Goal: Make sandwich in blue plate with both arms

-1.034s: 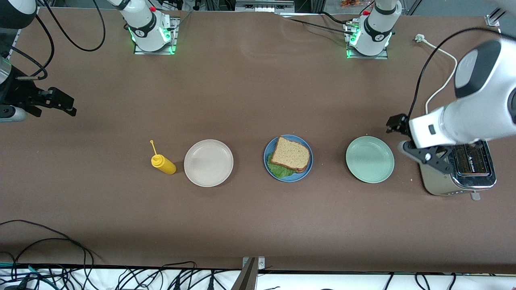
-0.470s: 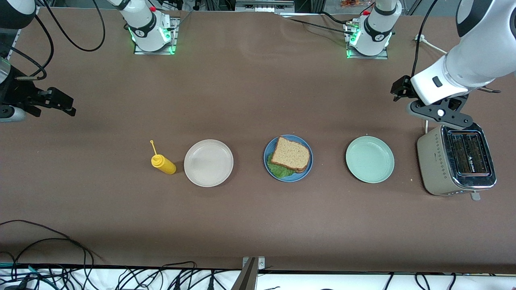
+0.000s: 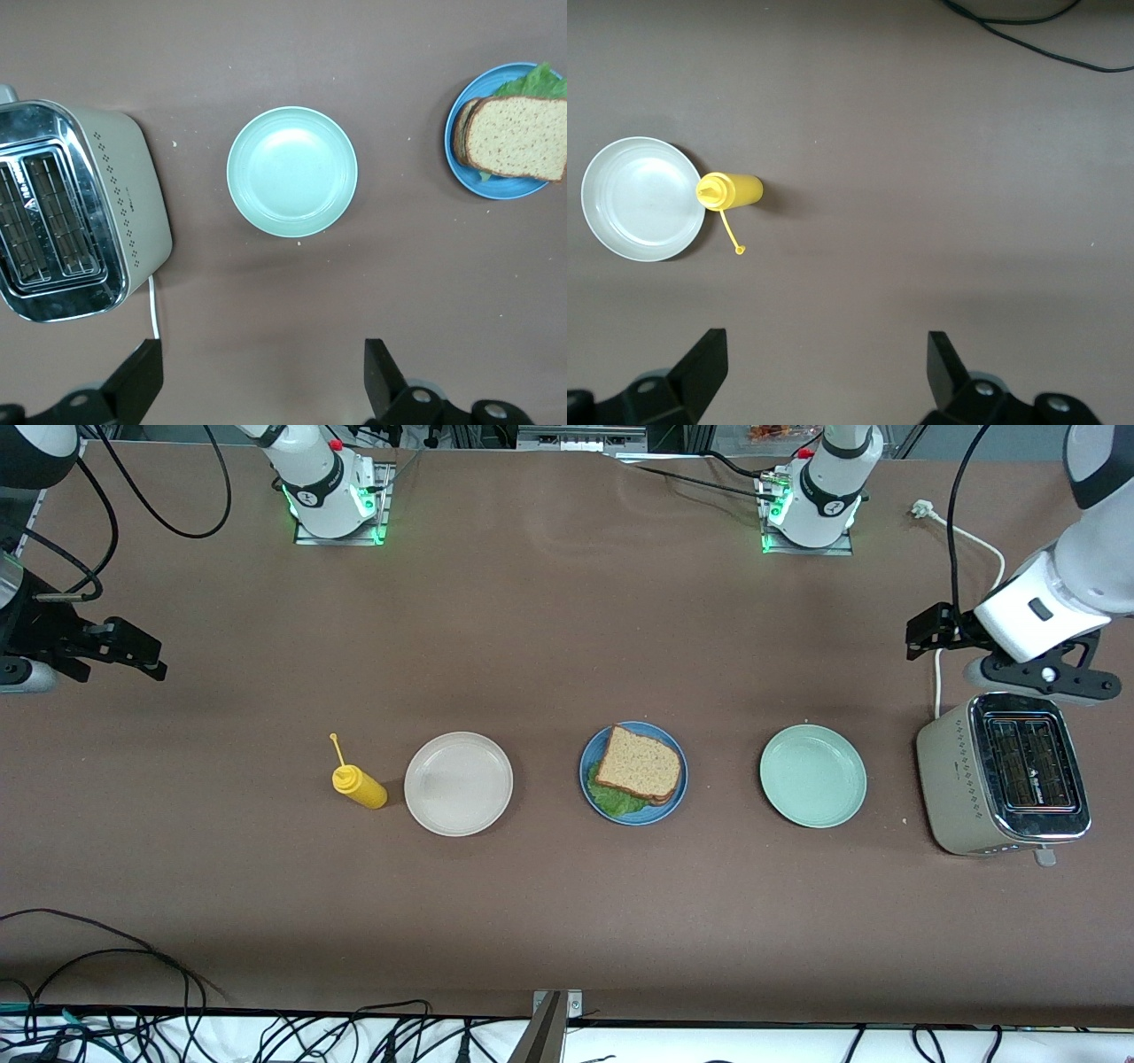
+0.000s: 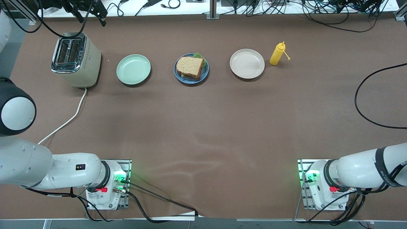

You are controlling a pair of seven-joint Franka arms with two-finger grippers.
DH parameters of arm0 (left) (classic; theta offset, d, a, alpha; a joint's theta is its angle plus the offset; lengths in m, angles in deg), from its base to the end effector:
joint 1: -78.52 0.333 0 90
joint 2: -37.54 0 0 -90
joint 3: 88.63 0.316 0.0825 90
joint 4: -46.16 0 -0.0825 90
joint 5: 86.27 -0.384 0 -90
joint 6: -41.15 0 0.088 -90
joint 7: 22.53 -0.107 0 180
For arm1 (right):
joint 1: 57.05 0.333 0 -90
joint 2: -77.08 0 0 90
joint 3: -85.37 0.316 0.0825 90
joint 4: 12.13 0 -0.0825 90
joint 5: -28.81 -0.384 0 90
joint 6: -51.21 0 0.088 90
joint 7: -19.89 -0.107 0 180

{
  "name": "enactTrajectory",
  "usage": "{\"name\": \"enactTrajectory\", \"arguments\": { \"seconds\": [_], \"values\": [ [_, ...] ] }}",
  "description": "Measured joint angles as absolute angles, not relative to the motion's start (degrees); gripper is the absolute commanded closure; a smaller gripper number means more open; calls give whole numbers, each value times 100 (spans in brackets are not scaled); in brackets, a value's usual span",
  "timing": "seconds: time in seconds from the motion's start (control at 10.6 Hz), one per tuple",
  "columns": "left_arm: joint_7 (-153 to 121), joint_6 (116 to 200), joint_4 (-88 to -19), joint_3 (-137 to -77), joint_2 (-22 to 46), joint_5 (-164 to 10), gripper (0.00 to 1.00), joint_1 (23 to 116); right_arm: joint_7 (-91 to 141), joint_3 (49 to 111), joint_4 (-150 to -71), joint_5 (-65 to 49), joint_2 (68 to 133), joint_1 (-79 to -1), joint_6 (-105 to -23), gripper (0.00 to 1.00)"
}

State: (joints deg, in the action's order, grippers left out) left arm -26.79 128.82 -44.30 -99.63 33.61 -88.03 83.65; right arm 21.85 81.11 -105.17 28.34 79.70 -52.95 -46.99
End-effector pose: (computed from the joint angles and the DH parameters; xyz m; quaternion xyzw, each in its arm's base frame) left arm 0.5654 -0.0512 0.5796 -0.9943 0.0886 0.0578 0.0096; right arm 0.5797 0.0001 0.5862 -0.9996 -0.0153 -0.0223 0.0020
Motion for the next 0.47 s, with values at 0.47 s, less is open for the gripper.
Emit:
{"name": "enactTrajectory", "arguments": {
  "seconds": [0.47],
  "values": [
    [-2625, 12943, -4442, -9676, 3673, -8765, 0, 7879, 2185, 8111, -10517, 2834, 7970, -5295, -4698, 0]
  ]
}}
